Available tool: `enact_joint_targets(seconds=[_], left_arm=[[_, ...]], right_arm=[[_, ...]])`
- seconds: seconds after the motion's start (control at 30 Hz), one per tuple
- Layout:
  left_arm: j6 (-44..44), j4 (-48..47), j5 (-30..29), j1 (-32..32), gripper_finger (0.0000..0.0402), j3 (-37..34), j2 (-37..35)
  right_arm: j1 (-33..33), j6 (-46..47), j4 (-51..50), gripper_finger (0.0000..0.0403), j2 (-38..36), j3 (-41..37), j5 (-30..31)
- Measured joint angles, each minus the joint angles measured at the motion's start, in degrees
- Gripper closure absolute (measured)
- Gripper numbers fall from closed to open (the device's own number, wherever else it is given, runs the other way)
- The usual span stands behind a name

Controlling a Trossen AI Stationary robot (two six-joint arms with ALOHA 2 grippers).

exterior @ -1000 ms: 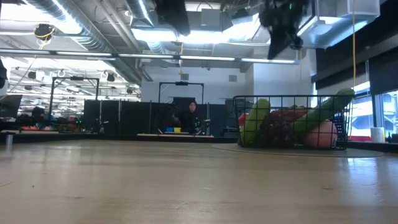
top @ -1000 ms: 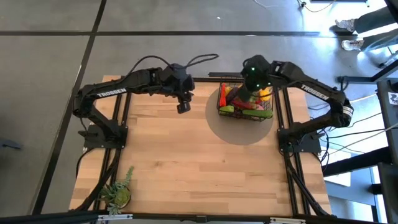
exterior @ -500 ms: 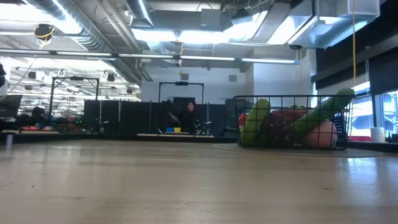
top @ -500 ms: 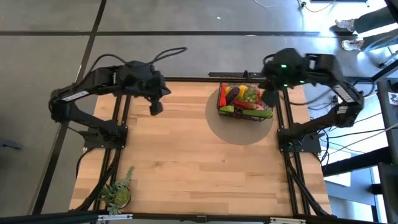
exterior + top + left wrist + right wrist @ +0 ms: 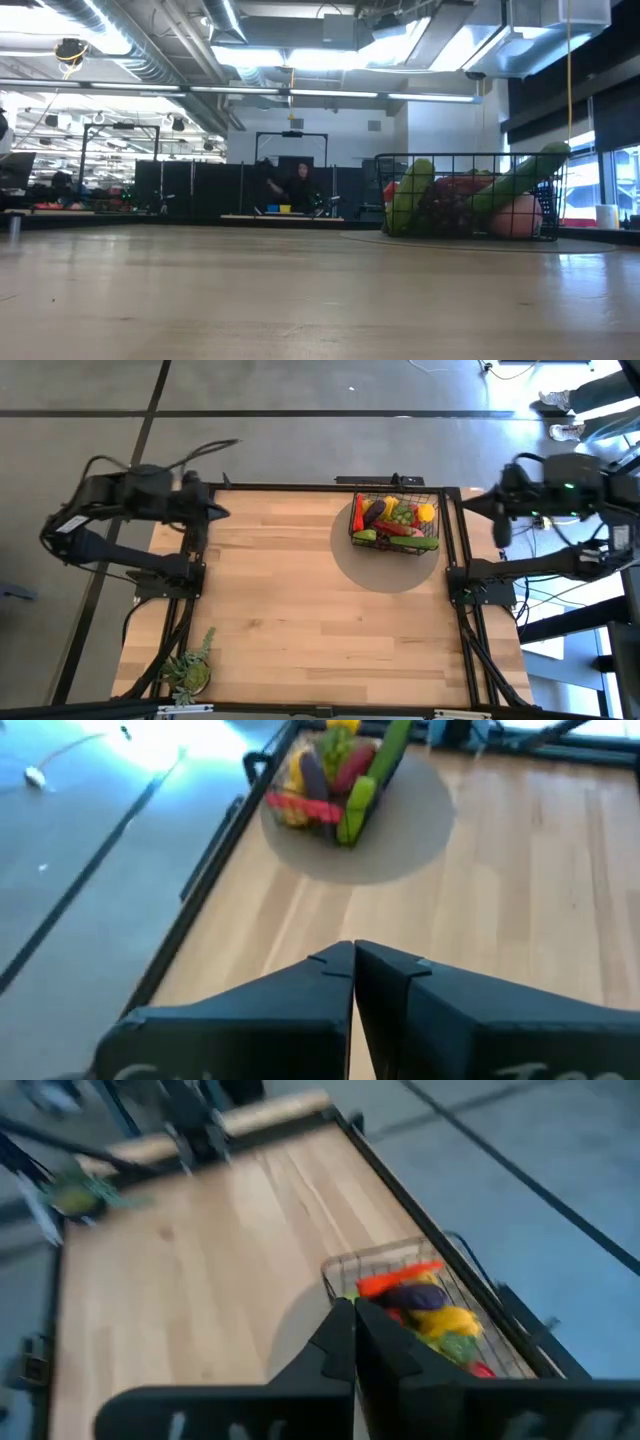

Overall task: Build produce basket
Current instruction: Return to Home Position

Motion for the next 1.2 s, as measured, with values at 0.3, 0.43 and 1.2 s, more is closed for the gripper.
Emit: enact_joint_targets(seconds=[0.3, 0.43, 1.2], left_arm=[[-3.3, 14.7, 0.2, 0.0, 0.0401, -16.8, -17.1], [-3.9, 21.9, 0.6, 0.0, 0.0401, -23.8, -24.4], [-3.7, 47.8, 5.1, 0.0, 0.0401, -53.2, -46.2]], right_arm=[[0.2, 0.9, 15.7, 0.0403, -19.0, -18.3, -6.5], [0.2, -1.0, 23.8, 0.0403, -26.2, -26.9, -8.5], [0.1, -2.4, 57.2, 0.0403, -46.2, -63.7, -16.2]])
